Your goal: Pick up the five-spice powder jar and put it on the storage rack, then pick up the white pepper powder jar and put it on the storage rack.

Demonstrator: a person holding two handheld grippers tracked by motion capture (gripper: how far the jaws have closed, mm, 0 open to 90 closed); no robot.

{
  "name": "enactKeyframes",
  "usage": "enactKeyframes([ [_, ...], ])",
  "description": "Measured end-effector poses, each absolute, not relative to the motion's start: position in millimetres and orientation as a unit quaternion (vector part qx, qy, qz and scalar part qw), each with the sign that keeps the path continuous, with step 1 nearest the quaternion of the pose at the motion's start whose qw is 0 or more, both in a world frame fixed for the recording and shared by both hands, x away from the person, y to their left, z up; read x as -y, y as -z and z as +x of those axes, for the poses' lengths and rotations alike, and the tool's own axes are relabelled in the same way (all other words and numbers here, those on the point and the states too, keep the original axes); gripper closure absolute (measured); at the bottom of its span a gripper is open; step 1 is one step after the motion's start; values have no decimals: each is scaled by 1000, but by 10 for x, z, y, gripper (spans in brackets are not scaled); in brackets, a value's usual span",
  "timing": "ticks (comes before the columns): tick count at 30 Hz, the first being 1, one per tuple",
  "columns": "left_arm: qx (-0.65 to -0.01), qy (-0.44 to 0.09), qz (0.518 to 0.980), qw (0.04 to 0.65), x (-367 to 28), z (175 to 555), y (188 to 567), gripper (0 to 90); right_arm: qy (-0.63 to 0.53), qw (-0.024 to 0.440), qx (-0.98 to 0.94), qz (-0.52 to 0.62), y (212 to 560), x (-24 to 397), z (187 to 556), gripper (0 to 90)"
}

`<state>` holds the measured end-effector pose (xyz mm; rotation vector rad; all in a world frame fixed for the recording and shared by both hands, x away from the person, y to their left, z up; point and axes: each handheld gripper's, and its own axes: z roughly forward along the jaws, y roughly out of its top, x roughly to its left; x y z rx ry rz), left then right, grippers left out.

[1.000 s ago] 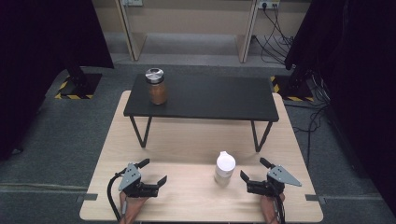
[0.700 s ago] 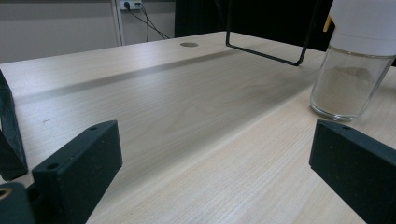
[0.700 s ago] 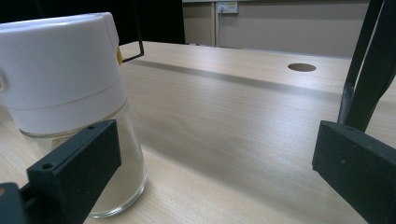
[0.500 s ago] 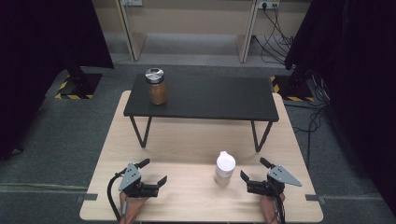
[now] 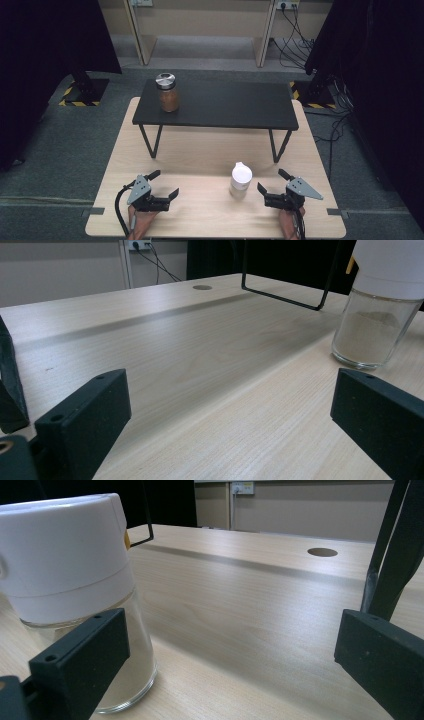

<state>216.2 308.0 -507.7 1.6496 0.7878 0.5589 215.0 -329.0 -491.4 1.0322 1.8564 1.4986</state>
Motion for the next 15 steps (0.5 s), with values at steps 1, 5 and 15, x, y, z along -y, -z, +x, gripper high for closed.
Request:
enactKeyframes([
  [1, -337, -239, 705, 577, -3079, 2161, 5077, 22, -555, 268, -688, 383, 4913, 3290, 2150, 11],
  [5, -336, -239, 706, 576, -3078, 2159, 5076, 22, -556, 267, -687, 384, 4917, 3295, 2149, 11],
  [15, -336, -239, 705, 577, -3080, 2159, 5076, 22, -559, 266, -685, 384, 4923, 3301, 2151, 11],
])
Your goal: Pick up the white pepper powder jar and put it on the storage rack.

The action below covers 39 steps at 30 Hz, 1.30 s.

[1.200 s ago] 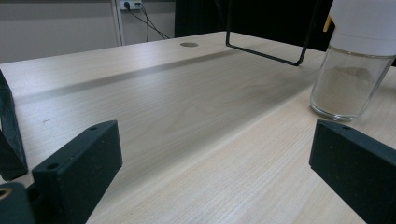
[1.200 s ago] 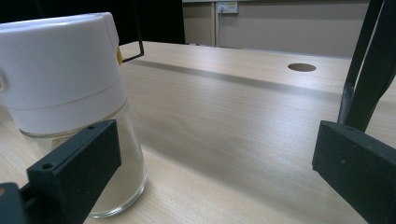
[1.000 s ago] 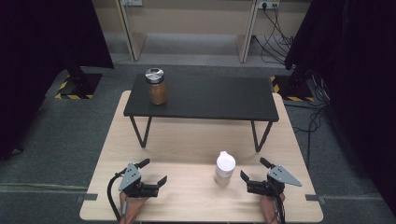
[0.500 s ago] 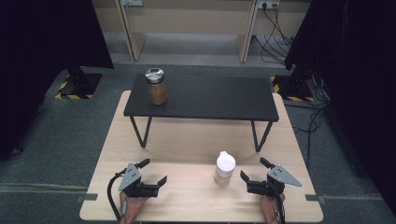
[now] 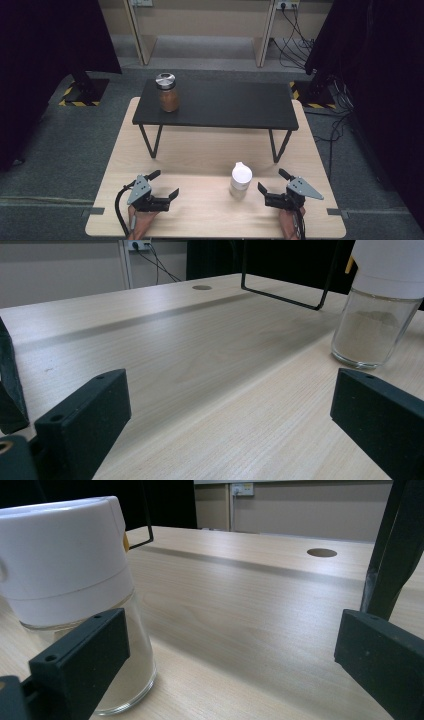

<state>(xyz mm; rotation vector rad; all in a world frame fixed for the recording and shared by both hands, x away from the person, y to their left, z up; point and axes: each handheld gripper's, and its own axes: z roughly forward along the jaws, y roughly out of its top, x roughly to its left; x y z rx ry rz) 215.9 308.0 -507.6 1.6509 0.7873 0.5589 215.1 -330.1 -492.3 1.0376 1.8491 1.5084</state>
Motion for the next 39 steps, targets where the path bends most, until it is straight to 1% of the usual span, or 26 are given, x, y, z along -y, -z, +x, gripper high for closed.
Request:
enactKeyframes([
  [11, -334, -238, 707, 576, -3075, 2158, 5072, 22, -580, 258, -673, 380, 4973, 3356, 2150, 11],
  [20, -332, -238, 708, 577, -3077, 2160, 5075, 23, -594, 244, -685, 345, 4990, 3414, 2176, 11],
  [24, -332, -238, 707, 577, -3077, 2160, 5074, 24, -607, 221, -694, 318, 4983, 3469, 2202, 10],
  [28, -332, -238, 708, 577, -3077, 2160, 5074, 24, -622, 208, -697, 289, 4951, 3505, 2208, 11],
  [31, -333, -237, 707, 577, -3077, 2161, 5073, 24, -621, 194, -706, 280, 4916, 3469, 2225, 11],
  [39, -332, -238, 708, 577, -3077, 2160, 5073, 24, -611, 193, -717, 276, 4877, 3296, 2234, 12],
])
